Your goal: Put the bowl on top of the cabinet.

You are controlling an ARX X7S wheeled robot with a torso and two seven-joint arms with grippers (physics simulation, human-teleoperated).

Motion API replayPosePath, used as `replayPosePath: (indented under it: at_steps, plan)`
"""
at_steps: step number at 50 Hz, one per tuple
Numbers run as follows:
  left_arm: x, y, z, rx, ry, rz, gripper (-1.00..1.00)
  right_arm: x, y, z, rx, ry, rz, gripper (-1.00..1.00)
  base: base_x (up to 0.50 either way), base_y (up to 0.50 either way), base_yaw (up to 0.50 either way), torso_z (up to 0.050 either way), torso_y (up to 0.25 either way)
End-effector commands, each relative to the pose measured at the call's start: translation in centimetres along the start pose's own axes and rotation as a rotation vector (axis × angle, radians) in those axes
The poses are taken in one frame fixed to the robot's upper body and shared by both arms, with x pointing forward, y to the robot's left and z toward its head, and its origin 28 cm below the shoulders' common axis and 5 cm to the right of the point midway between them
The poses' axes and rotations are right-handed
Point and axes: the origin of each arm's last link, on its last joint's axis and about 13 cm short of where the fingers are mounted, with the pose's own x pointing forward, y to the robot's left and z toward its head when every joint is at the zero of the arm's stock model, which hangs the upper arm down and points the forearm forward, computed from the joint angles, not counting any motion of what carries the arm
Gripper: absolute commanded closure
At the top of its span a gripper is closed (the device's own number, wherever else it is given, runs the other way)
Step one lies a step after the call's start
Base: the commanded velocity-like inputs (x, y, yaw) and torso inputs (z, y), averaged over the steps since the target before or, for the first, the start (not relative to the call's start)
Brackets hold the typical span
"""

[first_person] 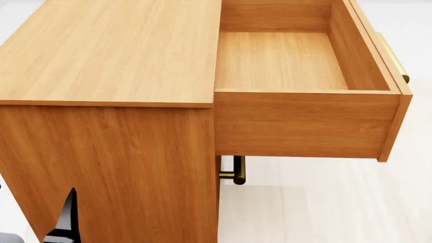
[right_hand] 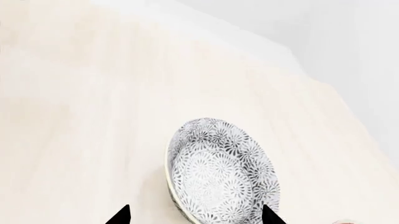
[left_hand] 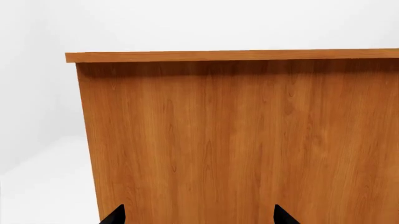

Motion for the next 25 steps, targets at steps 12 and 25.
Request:
replayPosePath:
  at_steps: [12,25]
  plan:
    - [-0.1,0.0,-0.5,0.011,0.01,0.001,-1.0,3.8,0.6,0.6,-0.026,0.065,-0.057,-1.0,0.0,0.0,0.0,0.0,0.0]
    - [-0.1,0.2,-0.8,0.005,0.017,0.008,-1.0,5.4,1.9,1.2,-0.062,0.072,-0.03,-1.0,0.0,0.0,0.0,0.0,0.0]
